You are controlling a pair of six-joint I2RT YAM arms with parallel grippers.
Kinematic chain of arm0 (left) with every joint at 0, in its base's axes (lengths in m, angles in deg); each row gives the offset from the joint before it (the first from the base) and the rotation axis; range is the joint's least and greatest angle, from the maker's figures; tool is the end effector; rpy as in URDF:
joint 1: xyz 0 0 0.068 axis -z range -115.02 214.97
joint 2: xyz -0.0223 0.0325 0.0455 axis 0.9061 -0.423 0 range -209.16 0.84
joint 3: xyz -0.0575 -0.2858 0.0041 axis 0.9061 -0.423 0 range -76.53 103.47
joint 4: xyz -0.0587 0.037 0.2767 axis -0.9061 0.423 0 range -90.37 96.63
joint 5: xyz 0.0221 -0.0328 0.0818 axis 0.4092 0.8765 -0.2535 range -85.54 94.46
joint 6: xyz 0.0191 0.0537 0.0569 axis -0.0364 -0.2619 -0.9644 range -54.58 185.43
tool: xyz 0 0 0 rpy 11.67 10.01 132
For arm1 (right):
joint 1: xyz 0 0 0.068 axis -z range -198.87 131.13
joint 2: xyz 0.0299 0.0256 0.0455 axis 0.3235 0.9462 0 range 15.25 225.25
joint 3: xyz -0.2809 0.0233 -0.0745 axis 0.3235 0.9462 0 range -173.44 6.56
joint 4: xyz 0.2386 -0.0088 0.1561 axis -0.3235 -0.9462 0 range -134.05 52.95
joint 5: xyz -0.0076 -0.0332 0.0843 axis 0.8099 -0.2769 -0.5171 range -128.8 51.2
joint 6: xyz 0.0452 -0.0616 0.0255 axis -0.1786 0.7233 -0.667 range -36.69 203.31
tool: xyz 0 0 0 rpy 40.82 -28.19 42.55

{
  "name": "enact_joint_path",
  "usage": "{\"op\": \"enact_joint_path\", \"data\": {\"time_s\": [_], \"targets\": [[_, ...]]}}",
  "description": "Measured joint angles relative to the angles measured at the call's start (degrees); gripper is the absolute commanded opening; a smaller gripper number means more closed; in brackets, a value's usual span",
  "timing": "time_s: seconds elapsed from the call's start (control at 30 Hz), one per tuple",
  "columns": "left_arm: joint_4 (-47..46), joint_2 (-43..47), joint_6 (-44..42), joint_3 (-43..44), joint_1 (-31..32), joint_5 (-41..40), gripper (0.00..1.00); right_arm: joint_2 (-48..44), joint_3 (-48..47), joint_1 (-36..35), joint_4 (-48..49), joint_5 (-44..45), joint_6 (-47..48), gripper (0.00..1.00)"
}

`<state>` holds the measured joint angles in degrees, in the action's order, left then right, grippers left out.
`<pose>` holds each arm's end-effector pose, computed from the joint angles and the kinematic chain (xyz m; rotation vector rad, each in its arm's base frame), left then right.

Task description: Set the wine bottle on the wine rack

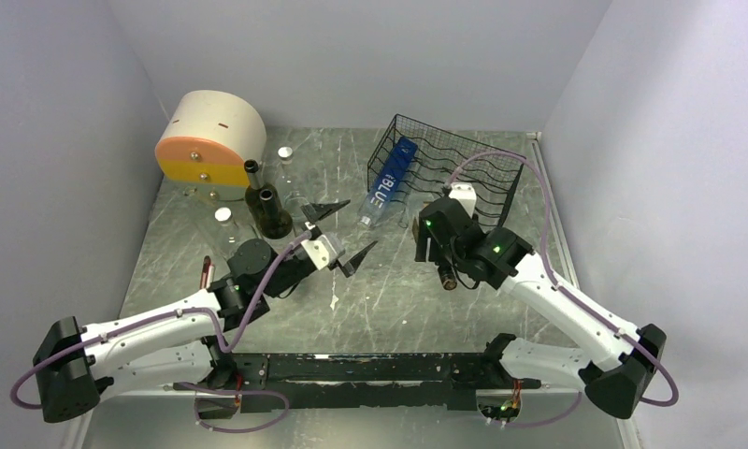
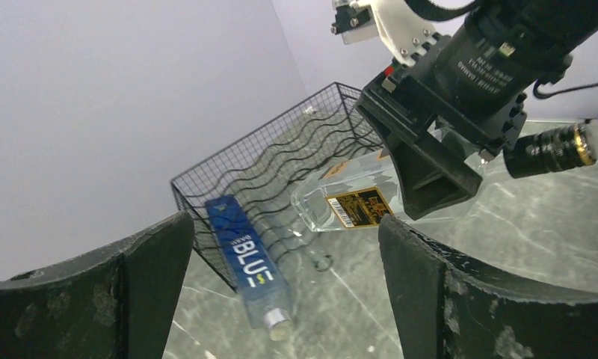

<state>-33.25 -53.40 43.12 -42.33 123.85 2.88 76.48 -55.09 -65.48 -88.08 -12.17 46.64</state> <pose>0.1407 -0.2291 0.3390 0.8704 1.0522 -0.5191 0.1875 0.1530 0.3186 -0.0051 2.3378 0.1419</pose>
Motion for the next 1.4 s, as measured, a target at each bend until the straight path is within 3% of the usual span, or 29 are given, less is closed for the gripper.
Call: {"op": "enact_joint_path", "data": {"time_s": [0.33,0.6,0.93,1.17,1.4], "targets": [[1.97,-2.93,12.57,0.13,0.0,-1.6,1.0,-1.49,5.84,4.22,-1.07,-4.24,-2.34,0.08],[15.45,-6.32,30.97,10.62,-0.7,-4.79,1.0,-1.62,9.29,9.64,0.02,-4.09,-2.25,0.08],[34.42,-12.26,42.64,23.5,-1.03,-3.15,0.99,-1.44,10.97,12.57,4.2,-2.58,-4.13,0.08],[46.21,-18.53,45.66,30.67,-1.03,-2.97,1.0,-0.55,11.78,14.01,6.71,-2.05,-5.81,0.07],[49.07,-18.51,45.38,30.75,-1.03,-1.86,0.99,0.17,14.47,15.06,11.13,0.13,-6.97,0.07]]}}
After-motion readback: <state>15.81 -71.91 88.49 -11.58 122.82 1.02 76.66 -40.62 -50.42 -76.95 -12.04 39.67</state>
